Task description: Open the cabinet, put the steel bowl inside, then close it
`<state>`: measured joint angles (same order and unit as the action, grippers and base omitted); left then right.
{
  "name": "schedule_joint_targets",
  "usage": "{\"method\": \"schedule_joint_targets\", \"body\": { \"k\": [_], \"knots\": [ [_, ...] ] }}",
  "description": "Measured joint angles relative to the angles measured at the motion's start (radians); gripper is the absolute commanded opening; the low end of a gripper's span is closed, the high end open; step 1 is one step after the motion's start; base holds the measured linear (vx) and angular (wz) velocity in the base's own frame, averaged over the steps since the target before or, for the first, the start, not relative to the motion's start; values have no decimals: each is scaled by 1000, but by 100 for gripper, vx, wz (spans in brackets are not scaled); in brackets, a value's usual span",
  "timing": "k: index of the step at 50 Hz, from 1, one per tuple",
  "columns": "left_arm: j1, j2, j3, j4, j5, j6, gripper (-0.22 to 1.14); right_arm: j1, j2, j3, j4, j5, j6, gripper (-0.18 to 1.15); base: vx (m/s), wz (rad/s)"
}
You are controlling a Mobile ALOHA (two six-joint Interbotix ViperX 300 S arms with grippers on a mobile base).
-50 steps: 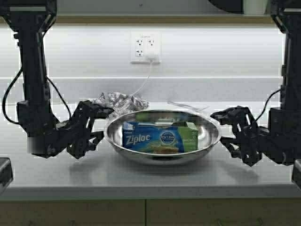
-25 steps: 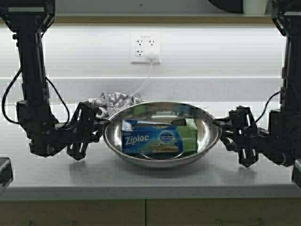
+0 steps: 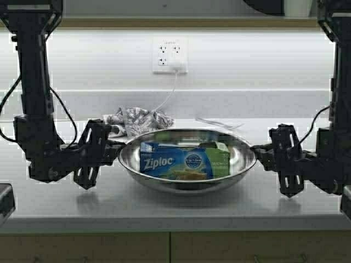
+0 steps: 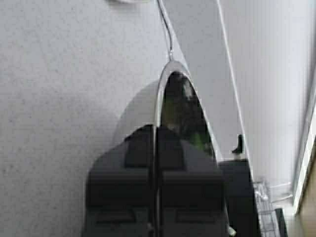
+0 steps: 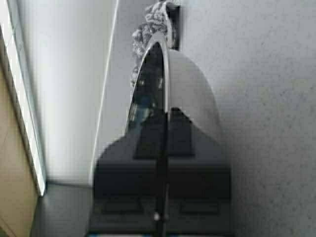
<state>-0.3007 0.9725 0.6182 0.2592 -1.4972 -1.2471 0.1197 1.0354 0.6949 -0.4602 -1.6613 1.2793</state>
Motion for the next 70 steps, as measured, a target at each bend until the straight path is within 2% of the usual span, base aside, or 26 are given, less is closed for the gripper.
{"method": "schedule_joint_targets", "body": {
  "k": [22, 32, 46, 70],
  "knots": [
    [2, -233, 268, 5, -8, 3, 2, -2, -153, 187, -97, -6, -6, 7, 0, 0],
    [2, -377, 407, -5, -40, 6, 2, 34, -279, 270, -98, -9, -15, 7, 0, 0],
    [-31, -618, 586, -89, -38, 14, 2, 104, -454, 380, -43, -9, -11, 7, 0, 0],
    [-153, -871, 744, -247, 48, 14, 3, 170, -699, 522, 17, -3, 21, 7, -2, 2]
  ]
}}
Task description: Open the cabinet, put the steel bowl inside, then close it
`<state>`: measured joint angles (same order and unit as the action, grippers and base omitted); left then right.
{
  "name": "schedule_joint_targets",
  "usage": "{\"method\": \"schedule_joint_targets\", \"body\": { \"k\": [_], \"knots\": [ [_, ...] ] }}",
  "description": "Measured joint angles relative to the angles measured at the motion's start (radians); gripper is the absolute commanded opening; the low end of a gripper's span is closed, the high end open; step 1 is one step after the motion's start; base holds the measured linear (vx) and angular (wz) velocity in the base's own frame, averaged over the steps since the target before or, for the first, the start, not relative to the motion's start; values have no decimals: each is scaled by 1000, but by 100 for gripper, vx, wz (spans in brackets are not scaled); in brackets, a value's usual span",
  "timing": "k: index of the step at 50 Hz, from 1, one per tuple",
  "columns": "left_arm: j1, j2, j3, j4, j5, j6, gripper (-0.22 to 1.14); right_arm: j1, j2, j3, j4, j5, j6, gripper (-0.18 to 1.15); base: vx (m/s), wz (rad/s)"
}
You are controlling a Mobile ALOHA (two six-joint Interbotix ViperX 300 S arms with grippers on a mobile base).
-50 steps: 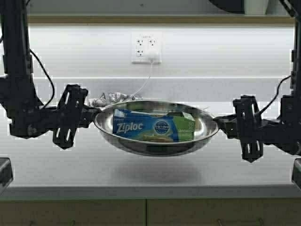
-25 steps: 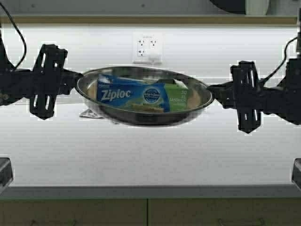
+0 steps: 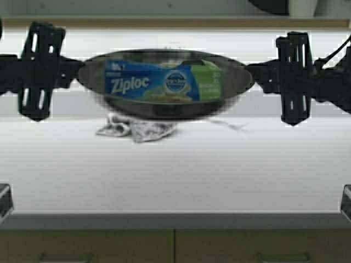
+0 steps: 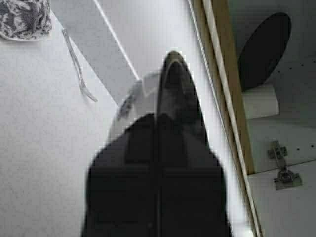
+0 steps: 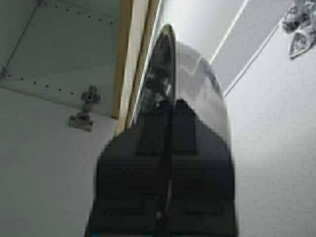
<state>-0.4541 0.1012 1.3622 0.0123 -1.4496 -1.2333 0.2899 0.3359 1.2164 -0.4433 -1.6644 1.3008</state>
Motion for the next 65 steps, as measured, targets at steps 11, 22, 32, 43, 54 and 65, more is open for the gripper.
{"method": "schedule_joint_targets", "body": {
  "k": [11, 22, 32, 43, 54, 65],
  "knots": [
    [-3, -87, 5, -9, 54, 2, 3, 14, -69, 12, 28, 12, 26, 7, -2, 2],
    [-5, -184, -6, -15, 141, 3, 3, 14, -196, 20, 31, 97, 58, 7, 0, 0],
    [-5, -301, -29, -20, 245, 3, 3, 12, -324, 2, 31, 224, 104, 7, 0, 0],
    [-3, -453, -91, -26, 454, 29, 3, 18, -408, -44, 31, 345, 170, 7, 0, 0],
    [-3, -607, -144, -72, 657, 109, 3, 51, -508, -98, 31, 480, 187, 7, 0, 0],
    [-5, -680, -169, -127, 762, 149, 3, 72, -595, -138, 31, 598, 258, 7, 0, 0]
  ]
}}
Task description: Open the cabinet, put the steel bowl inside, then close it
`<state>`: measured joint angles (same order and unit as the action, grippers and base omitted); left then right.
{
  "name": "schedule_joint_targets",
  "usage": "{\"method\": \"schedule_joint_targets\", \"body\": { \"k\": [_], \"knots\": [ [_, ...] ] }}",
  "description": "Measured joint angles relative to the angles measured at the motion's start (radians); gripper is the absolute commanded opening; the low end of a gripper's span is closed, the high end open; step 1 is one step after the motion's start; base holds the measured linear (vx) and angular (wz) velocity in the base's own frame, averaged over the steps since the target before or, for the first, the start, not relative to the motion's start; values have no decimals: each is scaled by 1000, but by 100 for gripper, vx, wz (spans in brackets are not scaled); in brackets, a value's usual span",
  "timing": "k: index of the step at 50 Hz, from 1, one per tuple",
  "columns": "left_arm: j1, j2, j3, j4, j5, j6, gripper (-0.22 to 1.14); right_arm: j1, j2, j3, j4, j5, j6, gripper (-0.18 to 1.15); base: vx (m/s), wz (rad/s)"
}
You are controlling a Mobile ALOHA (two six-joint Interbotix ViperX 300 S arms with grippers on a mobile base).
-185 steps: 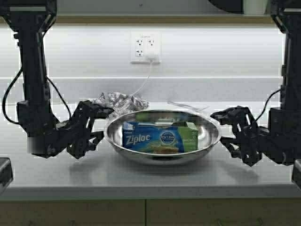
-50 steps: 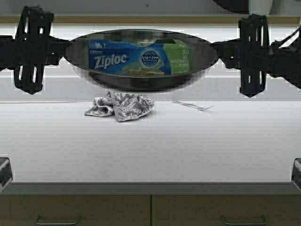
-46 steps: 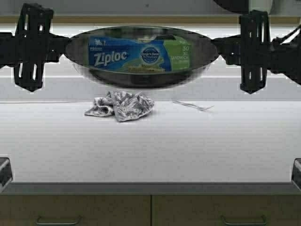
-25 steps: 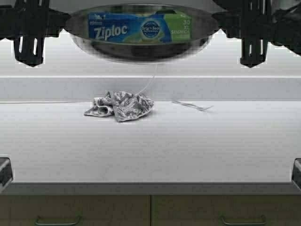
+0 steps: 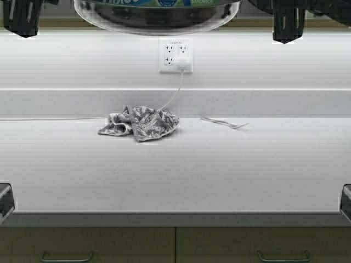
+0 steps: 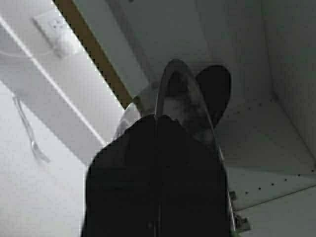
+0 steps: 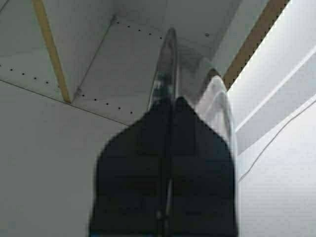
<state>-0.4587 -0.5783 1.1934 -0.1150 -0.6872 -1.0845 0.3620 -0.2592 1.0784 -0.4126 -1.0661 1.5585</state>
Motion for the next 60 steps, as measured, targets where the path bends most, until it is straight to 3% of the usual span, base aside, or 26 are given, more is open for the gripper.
{"method": "schedule_joint_targets", "body": {
  "k": [40, 60],
  "knots": [
    [3, 77, -308, -98, 305, 100, 3, -3, -71, -256, 0, 331, 104, 7, 3, 1],
    [51, 342, -600, -112, 291, 107, 3, -8, 160, -540, 21, 465, 104, 7, 15, 4]
  ]
}}
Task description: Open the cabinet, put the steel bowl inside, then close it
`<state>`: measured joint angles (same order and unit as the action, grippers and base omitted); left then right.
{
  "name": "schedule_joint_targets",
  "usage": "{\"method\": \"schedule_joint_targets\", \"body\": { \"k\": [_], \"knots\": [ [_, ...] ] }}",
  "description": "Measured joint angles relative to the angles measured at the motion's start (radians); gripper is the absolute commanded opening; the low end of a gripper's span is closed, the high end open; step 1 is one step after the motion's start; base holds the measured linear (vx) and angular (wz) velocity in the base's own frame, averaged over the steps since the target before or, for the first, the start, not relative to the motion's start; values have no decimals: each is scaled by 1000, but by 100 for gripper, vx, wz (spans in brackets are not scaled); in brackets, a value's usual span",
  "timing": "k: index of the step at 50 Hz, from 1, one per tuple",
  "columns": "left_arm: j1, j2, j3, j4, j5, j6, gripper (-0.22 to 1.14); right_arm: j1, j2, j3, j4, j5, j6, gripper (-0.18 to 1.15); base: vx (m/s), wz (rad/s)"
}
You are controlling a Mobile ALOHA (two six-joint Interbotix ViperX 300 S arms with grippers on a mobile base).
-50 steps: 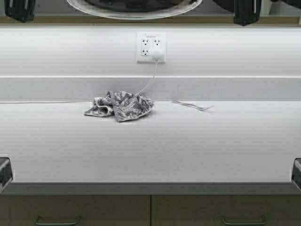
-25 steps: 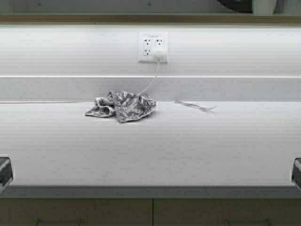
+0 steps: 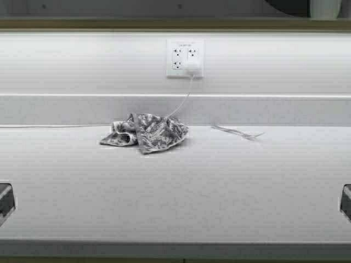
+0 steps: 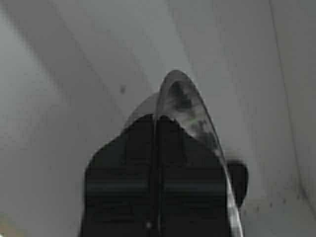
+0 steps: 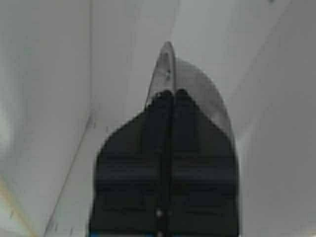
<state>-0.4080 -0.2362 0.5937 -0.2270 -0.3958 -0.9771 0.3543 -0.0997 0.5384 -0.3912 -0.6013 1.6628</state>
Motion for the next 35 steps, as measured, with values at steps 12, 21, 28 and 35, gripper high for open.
{"method": "schedule_joint_targets", "body": {
  "k": [12, 21, 28, 35],
  "knots": [
    [6, 179, -146, -6, -2, -8, 3, -17, 104, -127, 5, 98, 2, 7, 8, 3],
    [5, 258, -195, -15, 0, -11, 3, -51, 147, -172, 5, 110, 2, 7, 6, 1],
    [6, 284, -201, -29, 0, -11, 3, -51, 169, -173, 5, 115, 2, 7, 6, 0],
    [5, 291, -202, -40, 0, -11, 3, -51, 181, -169, 5, 117, 2, 7, 5, 1]
  ]
}}
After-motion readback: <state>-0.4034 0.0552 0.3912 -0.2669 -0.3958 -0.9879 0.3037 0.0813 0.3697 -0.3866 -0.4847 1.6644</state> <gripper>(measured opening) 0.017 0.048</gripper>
